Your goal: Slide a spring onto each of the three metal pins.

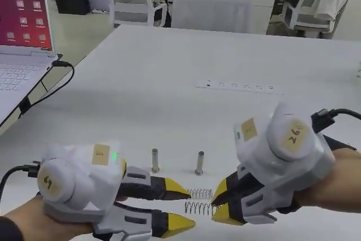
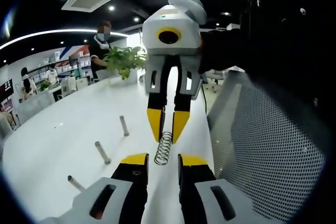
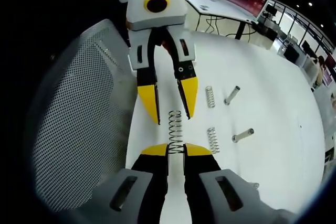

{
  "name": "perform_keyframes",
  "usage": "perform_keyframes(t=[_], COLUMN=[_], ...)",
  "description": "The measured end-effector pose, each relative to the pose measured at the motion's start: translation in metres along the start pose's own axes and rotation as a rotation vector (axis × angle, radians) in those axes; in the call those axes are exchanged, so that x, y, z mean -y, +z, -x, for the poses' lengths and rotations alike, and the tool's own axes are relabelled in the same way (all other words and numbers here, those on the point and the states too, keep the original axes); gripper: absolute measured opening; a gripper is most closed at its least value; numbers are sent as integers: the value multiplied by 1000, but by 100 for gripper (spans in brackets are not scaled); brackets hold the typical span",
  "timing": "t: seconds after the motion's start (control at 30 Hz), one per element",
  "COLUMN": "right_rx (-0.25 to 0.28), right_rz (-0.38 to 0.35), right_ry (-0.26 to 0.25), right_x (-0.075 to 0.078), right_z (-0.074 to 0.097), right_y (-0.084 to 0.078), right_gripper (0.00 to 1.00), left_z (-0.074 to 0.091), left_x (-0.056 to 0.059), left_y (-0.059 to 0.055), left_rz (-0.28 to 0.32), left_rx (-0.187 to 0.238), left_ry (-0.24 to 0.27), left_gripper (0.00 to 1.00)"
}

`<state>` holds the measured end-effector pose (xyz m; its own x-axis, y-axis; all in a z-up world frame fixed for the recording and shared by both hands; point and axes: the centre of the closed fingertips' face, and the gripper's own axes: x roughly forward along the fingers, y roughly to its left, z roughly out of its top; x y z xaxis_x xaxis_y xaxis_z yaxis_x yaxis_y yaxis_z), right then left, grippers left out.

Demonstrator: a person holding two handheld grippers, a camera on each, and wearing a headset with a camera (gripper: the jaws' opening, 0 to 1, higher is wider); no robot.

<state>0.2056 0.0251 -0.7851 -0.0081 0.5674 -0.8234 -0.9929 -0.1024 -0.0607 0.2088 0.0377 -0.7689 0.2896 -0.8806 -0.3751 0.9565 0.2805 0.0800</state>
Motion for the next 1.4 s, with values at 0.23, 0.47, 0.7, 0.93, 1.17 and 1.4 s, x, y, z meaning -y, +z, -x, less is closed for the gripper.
perform_keyframes(t=[0.23,0.47,0.7,0.93,1.17,1.4], right_rx=[-2,-5,1,5,-1,7], right_rz=[31,50,41,24,11,-1], right_ry=[16,28,42,45,52,56], right_x=[-4,-8,-11,-12,-13,-14], right_z=[-2,-4,-5,-7,-11,-13], right_y=[-2,-4,-5,-5,-7,-7], right_gripper=[8,8,8,9,11,9], left_z=[-2,-3,-4,-2,0,1], left_x=[7,10,14,14,14,16], left_y=[-3,-7,-7,-5,3,12], left_rz=[-22,-21,-6,-3,2,3], left_rx=[-16,-36,-48,-42,-18,11], left_ry=[-27,-42,-60,-61,-61,-64], left_gripper=[7,3,2,2,2,2])
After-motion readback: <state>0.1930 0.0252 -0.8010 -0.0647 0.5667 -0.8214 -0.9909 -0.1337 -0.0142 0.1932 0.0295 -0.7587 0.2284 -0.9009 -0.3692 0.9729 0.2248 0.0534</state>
